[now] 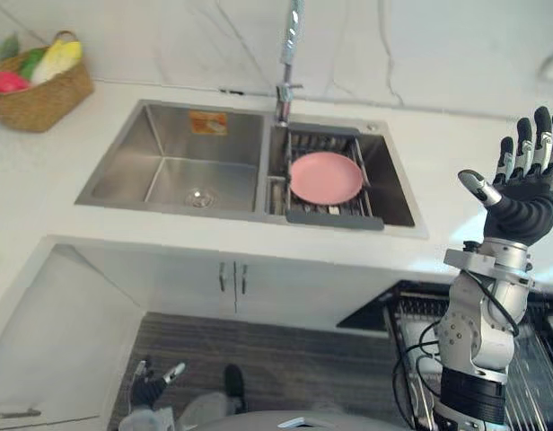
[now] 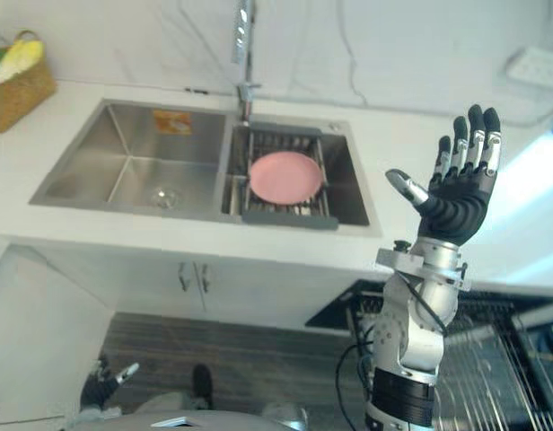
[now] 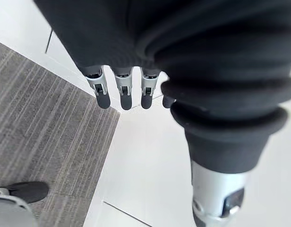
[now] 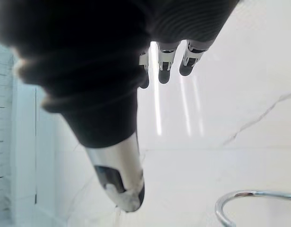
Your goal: Walk over to the sink, pick up the cup, carry it to the dishwasher, place the cup inside the dishwasher, then close the dishwasher door
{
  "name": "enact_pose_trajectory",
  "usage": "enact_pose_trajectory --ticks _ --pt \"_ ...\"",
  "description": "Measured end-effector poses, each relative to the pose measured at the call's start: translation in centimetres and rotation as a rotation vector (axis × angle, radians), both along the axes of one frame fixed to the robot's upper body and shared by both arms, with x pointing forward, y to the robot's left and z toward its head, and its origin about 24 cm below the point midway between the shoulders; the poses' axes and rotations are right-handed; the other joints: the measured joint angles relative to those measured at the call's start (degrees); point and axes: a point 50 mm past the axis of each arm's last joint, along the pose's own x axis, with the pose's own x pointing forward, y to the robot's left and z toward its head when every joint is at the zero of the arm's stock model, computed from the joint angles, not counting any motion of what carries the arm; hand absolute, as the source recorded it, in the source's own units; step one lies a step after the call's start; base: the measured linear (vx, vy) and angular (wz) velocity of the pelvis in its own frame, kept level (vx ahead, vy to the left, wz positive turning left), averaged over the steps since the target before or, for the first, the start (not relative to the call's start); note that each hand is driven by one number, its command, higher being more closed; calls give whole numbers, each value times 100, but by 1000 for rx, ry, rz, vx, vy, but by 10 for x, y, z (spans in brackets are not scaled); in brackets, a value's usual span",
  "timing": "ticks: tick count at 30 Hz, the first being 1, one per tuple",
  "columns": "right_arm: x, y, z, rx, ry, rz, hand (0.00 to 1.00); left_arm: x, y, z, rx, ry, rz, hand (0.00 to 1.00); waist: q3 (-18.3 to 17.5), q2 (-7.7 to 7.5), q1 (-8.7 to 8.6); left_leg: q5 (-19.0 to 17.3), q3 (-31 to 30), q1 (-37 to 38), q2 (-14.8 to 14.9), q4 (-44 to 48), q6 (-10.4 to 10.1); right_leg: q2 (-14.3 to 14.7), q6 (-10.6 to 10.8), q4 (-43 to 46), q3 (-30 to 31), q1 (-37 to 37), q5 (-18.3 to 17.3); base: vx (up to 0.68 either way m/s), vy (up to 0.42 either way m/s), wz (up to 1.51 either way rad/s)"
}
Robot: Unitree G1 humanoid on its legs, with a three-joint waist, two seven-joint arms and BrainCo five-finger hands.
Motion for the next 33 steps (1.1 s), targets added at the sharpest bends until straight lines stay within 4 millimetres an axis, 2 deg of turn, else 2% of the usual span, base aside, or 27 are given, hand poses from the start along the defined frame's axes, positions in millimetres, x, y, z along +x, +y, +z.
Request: enact_pose_trajectory --ticks 2,3,4,5,6,7,9,12,15,17,20,23,25,26,27,31,33 --pt "0 0 1 -3 -3 -1 0 -3 1 -2 6 20 -16 0 -104 -15 -25 66 -117 36 -28 -140 -93 53 -123 -503 304 -176 153 141 -53 51" --pt "0 0 1 -4 -3 -1 0 -4 0 -2 14 29 -40 0 -173 -113 -38 110 -157 79 -56 -147 -154 29 -131 -679 392 -251 472 152 -50 47" --pt "0 0 1 -4 0 0 0 -6 2 -2 20 39 -50 0 -173 -106 -28 138 -176 116 -88 -147 -196 28 -107 -726 456 -244 768 120 -50 35" --pt "0 0 1 -9 0 0 0 -8 1 -4 19 50 -61 0 -227 -92 -17 141 -211 125 -91 -147 -212 26 94 -782 457 -196 847 100 -71 18" --pt "0 0 2 -14 -1 -1 0 -8 -1 -4 16 52 -68 0 -253 -27 -11 140 -228 117 -67 -149 -236 59 130 -853 437 -164 876 126 -92 9" --pt "0 -1 4 -33 1 -4 0 -10 -4 -5 8 58 -69 0 -272 90 6 139 -248 112 -13 -155 -289 132 134 -1012 404 -91 949 153 -110 4" --pt "1 -2 4 -82 23 -33 0 -15 -7 -7 -1 71 -64 0 -312 160 1 156 -274 120 56 -158 -348 233 104 -1224 332 56 1045 122 -77 4" --pt "5 -3 7 -205 94 -62 0 -15 -7 -7 -2 74 -70 0 -355 182 -8 173 -311 199 112 -161 -388 319 57 -1435 283 265 1104 84 -52 3" --pt "13 -3 10 -430 197 -129 0 -18 -8 -8 2 92 -114 0 -423 136 20 137 -320 171 165 -166 -441 382 25 -1519 283 274 1139 16 -25 0" --pt "24 -9 11 -599 298 -193 0 -22 -3 -9 13 106 -114 0 -488 26 26 105 -370 67 204 -168 -477 438 -2 -1612 261 262 1189 -52 -32 4" --pt "35 -16 18 -737 371 -239 0 -26 1 -9 30 126 -122 0 -563 -91 27 115 -424 -40 223 -168 -453 475 -23 -1745 179 241 1267 -58 -18 10" --pt "37 -16 20 -875 419 -283 0 -28 3 -9 49 141 -137 0 -600 -127 25 136 -397 -101 224 -168 -442 473 -23 -1823 80 253 1284 -29 7 17" --pt "47 -9 24 -1022 449 -284 0 -34 4 -10 54 157 -145 0 -612 -138 15 139 -293 -122 230 -168 -439 462 -19 -1886 29 262 1316 14 47 11" --pt "71 -2 32 -1271 526 -264 0 -34 8 -9 56 160 -160 0 -645 -232 72 217 -291 -194 209 -168 -448 451 17 -2003 -52 255 1423 59 73 23" --pt "76 1 31 -1320 550 -235 0 -33 11 -8 65 161 -162 0 -648 -273 101 222 -312 -206 199 -167 -449 448 16 -2006 -64 259 1424 69 67 24" --pt "87 11 22 -1375 586 -149 0 -33 14 -8 67 160 -169 0 -639 -284 167 248 -383 -211 156 -167 -450 435 22 -2010 -183 291 1414 18 16 11" --pt "97 15 4 -1492 695 -86 0 -30 15 -6 66 152 -181 0 -634 -292 171 269 -468 -215 135 -167 -456 429 41 -2006 -277 325 1396 -16 16 25"
